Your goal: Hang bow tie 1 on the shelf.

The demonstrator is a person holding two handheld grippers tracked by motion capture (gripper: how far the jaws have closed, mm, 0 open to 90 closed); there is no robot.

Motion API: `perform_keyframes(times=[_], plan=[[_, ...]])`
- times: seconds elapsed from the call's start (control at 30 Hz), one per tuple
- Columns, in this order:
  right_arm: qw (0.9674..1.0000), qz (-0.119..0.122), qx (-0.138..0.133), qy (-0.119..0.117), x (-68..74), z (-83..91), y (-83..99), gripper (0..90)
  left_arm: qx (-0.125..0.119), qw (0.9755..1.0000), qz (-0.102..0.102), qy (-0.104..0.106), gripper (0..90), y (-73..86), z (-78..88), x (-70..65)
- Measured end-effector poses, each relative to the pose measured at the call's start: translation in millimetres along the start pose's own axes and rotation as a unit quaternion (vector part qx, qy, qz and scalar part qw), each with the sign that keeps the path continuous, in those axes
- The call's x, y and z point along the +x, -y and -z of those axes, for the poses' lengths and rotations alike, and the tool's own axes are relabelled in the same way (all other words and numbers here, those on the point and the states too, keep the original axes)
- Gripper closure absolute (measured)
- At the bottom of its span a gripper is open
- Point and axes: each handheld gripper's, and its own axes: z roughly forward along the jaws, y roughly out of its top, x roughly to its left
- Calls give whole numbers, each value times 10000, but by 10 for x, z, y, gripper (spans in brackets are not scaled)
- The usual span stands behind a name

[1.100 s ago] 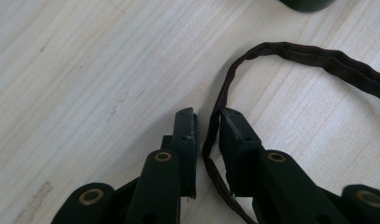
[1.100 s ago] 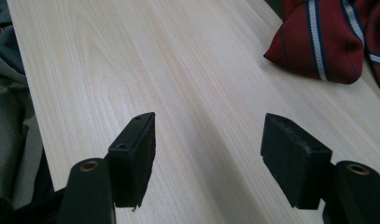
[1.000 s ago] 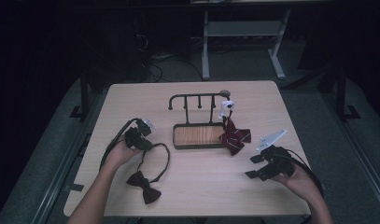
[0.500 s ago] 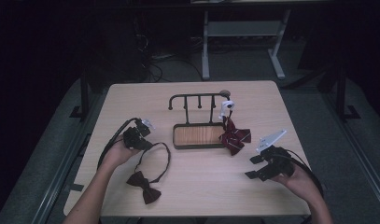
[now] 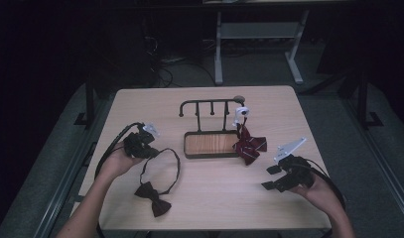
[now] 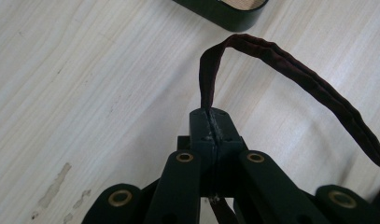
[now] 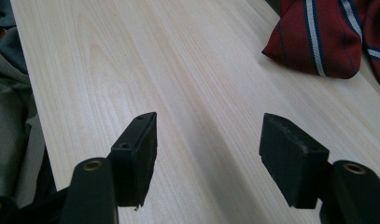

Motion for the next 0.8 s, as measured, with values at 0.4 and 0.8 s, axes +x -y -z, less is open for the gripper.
perform_keyframes(times=[0.4,0.8], plan=[[10000,-37,-6,0,-16,0,5,363,-97,9998,-152,81,897,-22,185,-79],[10000,-51,-25,-31,-18,6,4,363,-84,9996,-234,143,897,-32,338,-119]])
